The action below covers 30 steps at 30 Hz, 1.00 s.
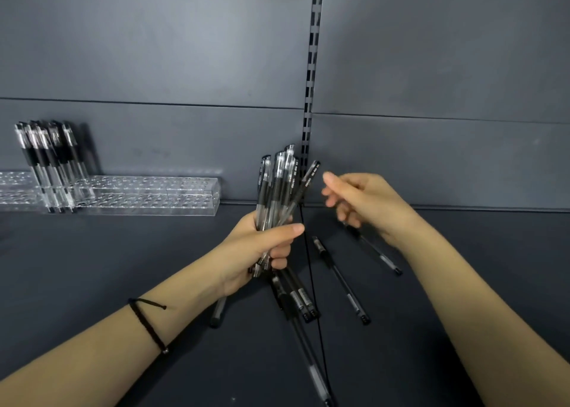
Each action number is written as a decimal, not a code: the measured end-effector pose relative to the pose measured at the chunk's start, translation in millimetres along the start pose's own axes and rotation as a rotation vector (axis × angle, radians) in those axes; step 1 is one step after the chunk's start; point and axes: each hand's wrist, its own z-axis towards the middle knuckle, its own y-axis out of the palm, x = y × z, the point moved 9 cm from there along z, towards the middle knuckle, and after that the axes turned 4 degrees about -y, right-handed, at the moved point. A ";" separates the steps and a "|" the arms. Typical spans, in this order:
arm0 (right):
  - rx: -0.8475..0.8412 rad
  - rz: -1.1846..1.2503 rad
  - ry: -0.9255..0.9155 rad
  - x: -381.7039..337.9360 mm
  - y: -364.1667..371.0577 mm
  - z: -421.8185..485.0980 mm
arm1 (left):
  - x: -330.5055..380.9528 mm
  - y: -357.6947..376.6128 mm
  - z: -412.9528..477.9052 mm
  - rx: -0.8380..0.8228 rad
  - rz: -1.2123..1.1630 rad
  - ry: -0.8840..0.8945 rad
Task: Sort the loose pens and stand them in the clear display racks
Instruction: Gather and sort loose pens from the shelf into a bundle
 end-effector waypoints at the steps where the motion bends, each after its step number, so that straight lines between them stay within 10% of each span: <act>1: 0.023 -0.198 0.038 8.7 -13.0 1.2 | 0.9 -4.3 0.3 0.022 -0.007 0.005; 6: -0.149 -0.826 0.316 49.0 -25.3 -4.8 | 3.2 -13.6 3.4 0.082 -0.055 0.035; 30: -0.297 -0.571 0.230 51.1 7.3 2.3 | 8.2 -11.9 2.7 0.060 0.041 0.023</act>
